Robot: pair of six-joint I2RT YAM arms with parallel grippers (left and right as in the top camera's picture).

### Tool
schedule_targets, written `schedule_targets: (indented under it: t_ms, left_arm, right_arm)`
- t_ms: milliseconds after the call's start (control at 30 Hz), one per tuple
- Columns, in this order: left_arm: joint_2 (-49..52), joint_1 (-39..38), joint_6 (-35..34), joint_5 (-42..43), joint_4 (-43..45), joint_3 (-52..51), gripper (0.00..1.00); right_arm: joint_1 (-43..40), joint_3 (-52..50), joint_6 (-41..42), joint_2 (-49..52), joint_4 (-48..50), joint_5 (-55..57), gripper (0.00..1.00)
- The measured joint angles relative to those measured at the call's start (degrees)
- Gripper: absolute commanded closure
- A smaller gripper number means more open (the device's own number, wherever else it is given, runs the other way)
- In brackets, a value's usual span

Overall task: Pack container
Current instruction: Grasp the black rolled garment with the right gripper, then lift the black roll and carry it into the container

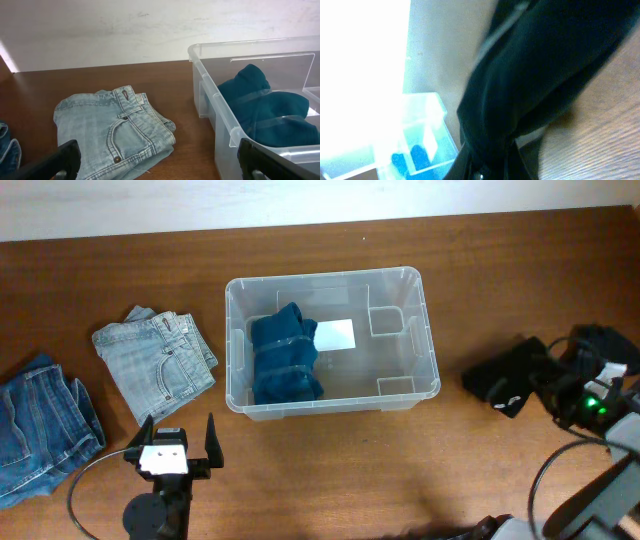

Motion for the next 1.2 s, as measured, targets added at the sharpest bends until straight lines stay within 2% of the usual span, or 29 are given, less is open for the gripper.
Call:
schedule_targets:
  t_ms: [133,267,433,600,767,900,1200]
  left_arm:
    - [0.0,0.0,0.0,0.0,0.0,0.0,0.0]
    - [0.0,0.0,0.0,0.0,0.0,0.0,0.0]
    - [0.0,0.0,0.0,0.0,0.0,0.0,0.0]
    - [0.0,0.0,0.0,0.0,0.0,0.0,0.0]
    - [0.0,0.0,0.0,0.0,0.0,0.0,0.0]
    - [0.0,0.0,0.0,0.0,0.0,0.0,0.0]
    - [0.0,0.0,0.0,0.0,0.0,0.0,0.0]
  right_arm:
    - [1.6,6.8,-1.6,-5.7,-6.2,0.0,0.96]
    - [7.1,15.2,-2.3,-11.1,-10.8,0.5,0.96]
    - [18.4,23.1,-2.9,-15.4,-13.0,1.3,0.96]
    - [32.3,25.4,-3.3,-15.8,-12.8,2.5,0.96]
    - [45.7,25.4,-3.6,-13.0,-11.3,6.6,0.96]
    - [53.4,25.4,-4.1,-8.1,-8.7,9.5,0.96]
    - [63.1,25.4,-6.3,5.8,-6.0,11.7,0.96]
